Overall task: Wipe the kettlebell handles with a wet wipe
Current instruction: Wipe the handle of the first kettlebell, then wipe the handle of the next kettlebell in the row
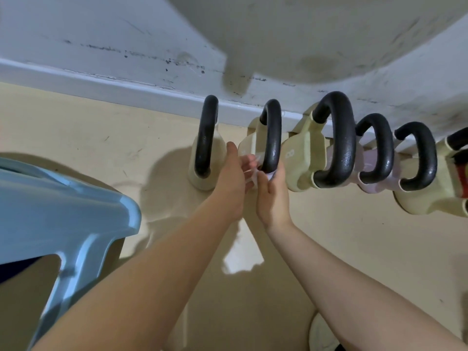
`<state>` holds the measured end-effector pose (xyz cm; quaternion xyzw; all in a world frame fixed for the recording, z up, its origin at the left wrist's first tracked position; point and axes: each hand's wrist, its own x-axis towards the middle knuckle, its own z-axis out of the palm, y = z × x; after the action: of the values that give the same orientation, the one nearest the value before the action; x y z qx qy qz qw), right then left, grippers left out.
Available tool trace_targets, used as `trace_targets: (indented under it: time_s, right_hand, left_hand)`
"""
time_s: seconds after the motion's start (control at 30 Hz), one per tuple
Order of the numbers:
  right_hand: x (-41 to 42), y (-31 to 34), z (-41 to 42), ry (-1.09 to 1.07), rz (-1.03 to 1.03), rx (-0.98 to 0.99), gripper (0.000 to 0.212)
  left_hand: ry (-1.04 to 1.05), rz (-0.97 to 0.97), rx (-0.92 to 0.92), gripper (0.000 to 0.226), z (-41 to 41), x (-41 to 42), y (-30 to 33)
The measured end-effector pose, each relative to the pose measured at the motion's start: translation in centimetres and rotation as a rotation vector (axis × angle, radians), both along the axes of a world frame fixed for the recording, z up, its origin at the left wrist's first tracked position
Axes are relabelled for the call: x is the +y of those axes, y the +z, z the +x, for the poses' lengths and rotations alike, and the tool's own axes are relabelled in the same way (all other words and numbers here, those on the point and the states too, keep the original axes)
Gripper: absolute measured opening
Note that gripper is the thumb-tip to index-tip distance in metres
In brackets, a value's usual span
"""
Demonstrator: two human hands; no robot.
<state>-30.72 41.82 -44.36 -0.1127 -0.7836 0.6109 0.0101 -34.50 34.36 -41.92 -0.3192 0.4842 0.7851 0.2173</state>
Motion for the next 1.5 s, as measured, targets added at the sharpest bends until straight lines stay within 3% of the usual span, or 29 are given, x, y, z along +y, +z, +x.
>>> trace_targets:
  time_s: [0.1,0.3,0.4,0.47,0.57,0.67,0.77,0.83,0.97,1.07,1.13,1.2,1.37,1.5]
  right_hand:
    - [0.0,1.3,-0.5,-0.024,-0.079,-0.002,0.034]
    - [5.9,5.3,1.6,0.198,0.14,-0.049,0.049]
    - [9.5,7.7,0.4,0.064,-0.028,-0.111,0.031]
    - [10.7,8.9,0.1,-0.011,-0.227,-0.155,0.015]
    - [11.3,9.2,0.3,-0.03,-0.498,-0.22,0.006]
    - [11.4,8.8,0.5,0.012,-0.78,-0.247,0.014]
    - [11.9,8.5,0.7,0.016,-0.801,-0.266,0.015]
    - [12.7,8.3,0.9,0.028,-0.731,-0.29,0.006]
    - [15.3,8.6,0.6,0.133,-0.438,-0.27,0.009]
    - [17.1,9.2,0.2,0.26,-0.279,-0.261,0.029]
    - [17.6,9.8,0.0,0.281,-0.103,-0.256,0.021]
    - [17.8,10.4,-0.1,0.297,-0.067,-0.235,0.016]
    - [18.0,10.3,-0.3,0.283,-0.151,-0.211,0.016]
    - [17.7,9.2,-0.4,0.082,-0.523,-0.276,0.021]
  left_hand:
    - [-0.019,-0.059,0.069,0.057,0.2,0.1,0.1]
    - [-0.103,-0.195,0.205,0.035,0.5,0.1,1.8]
    - [-0.274,-0.524,0.477,0.019,0.4,0.5,2.8]
    - [-0.365,-0.738,0.693,0.025,0.7,1.1,3.6]
    - [-0.467,-0.774,0.9,0.029,1.3,2.7,5.1]
    - [-0.615,-0.62,0.807,0.033,2.0,4.5,5.9]
    - [-0.601,-0.628,0.736,0.018,2.4,6.0,6.2]
    - [-0.578,-0.637,0.693,0.011,2.3,6.7,6.3]
    - [-0.603,-0.597,0.659,0.006,2.0,7.5,7.1]
    - [-0.753,-0.543,0.686,0.013,1.9,7.9,7.8]
    - [-0.763,-0.516,0.652,0.013,1.8,8.1,8.1]
    - [-0.735,-0.471,0.608,0.013,1.7,8.1,8.1]
    - [-0.83,-0.498,0.56,0.034,1.3,7.5,7.7]
    - [-0.89,-0.615,0.571,0.031,0.8,6.9,7.3]
